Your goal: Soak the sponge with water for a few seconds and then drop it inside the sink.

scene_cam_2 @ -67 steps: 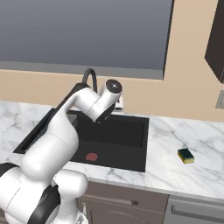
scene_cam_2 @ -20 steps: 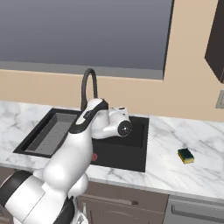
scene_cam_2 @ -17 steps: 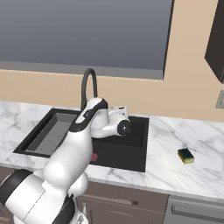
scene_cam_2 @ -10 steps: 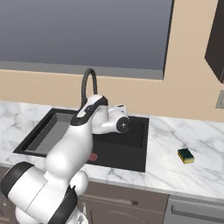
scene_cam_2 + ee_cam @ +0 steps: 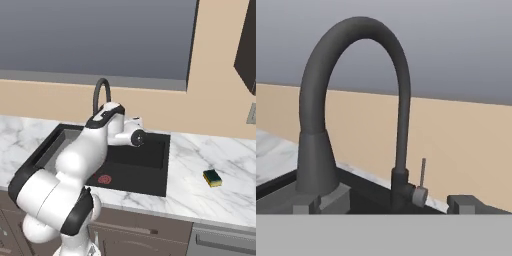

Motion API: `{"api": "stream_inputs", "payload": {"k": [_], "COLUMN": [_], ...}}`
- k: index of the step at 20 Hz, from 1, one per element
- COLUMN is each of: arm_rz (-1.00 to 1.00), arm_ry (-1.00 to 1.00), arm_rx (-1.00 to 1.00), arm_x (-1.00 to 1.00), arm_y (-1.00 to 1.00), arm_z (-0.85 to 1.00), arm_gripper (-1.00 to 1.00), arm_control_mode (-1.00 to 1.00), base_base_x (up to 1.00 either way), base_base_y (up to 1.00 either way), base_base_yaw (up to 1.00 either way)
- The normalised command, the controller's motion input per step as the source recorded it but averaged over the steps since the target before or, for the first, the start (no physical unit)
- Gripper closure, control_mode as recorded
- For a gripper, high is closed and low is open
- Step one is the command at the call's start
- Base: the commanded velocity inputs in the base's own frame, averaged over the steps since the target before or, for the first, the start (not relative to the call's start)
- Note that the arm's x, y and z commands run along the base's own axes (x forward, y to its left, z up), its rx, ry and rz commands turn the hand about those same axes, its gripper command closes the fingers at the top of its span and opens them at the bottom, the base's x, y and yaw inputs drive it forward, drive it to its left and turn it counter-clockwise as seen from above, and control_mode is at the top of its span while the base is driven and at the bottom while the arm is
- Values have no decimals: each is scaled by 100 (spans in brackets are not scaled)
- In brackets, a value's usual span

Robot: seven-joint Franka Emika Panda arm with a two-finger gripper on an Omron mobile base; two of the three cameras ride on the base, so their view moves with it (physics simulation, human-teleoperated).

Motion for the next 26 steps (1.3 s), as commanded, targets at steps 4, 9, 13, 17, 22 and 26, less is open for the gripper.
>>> {"api": "stream_inputs", "payload": {"k": [4,9,13,17,22,26], "arm_rz": [0,0,1,4,11,15], "arm_ry": [0,0,0,-1,-2,-1], "arm_rx": [2,1,1,1,1,1], "arm_x": [29,17,9,7,7,11], "arm_y": [8,0,0,0,0,0], "arm_z": [-18,-14,-7,0,0,0], "arm_gripper": [-100,-100,-100,-100,-100,-100], "arm_control_mode": [-100,-100,-100,-100,-100,-100], "base_base_x": [0,0,0,0,0,0], "base_base_y": [0,0,0,0,0,0], "base_base_yaw": [0,0,0,0,0,0]}}
